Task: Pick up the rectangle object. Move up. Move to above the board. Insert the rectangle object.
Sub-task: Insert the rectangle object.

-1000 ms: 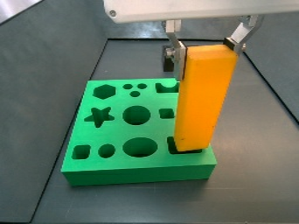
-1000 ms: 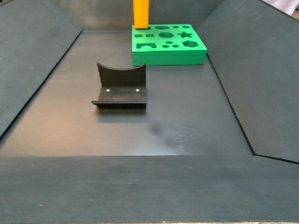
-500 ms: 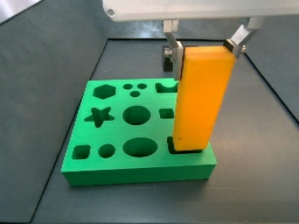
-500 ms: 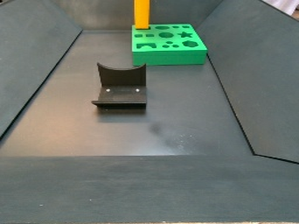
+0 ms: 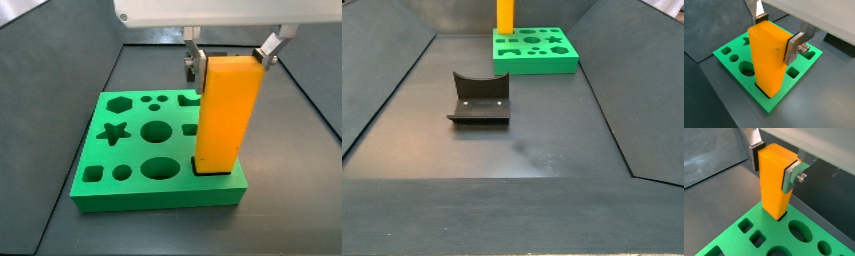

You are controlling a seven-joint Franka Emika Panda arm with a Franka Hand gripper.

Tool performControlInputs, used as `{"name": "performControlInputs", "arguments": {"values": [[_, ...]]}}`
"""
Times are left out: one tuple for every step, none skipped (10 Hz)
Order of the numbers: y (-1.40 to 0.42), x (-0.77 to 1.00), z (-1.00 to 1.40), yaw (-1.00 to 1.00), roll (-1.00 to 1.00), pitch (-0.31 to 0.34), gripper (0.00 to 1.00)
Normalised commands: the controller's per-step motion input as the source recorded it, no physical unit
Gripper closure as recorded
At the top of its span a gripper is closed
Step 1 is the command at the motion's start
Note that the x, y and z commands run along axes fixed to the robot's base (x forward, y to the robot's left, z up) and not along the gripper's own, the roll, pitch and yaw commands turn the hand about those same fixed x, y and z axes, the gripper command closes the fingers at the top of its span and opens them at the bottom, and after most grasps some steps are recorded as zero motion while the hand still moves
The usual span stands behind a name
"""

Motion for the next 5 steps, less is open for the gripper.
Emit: {"name": "performControlInputs", "arguments": {"values": [[-0.11,-0.02,-0.18,0.0,0.03,-0.011,1.0],[-0.1,0.0,-0.15,0.0,0.01,-0.02,1.0],[-0.04,0.0,-0.21,0.0,0.0,-0.031,1.0],[0.0,-0.02,-0.46,0.06,0.01,-0.119,1.0],[0.0,-0.14,-0.6,0.12,0.01,-0.221,1.0]]}}
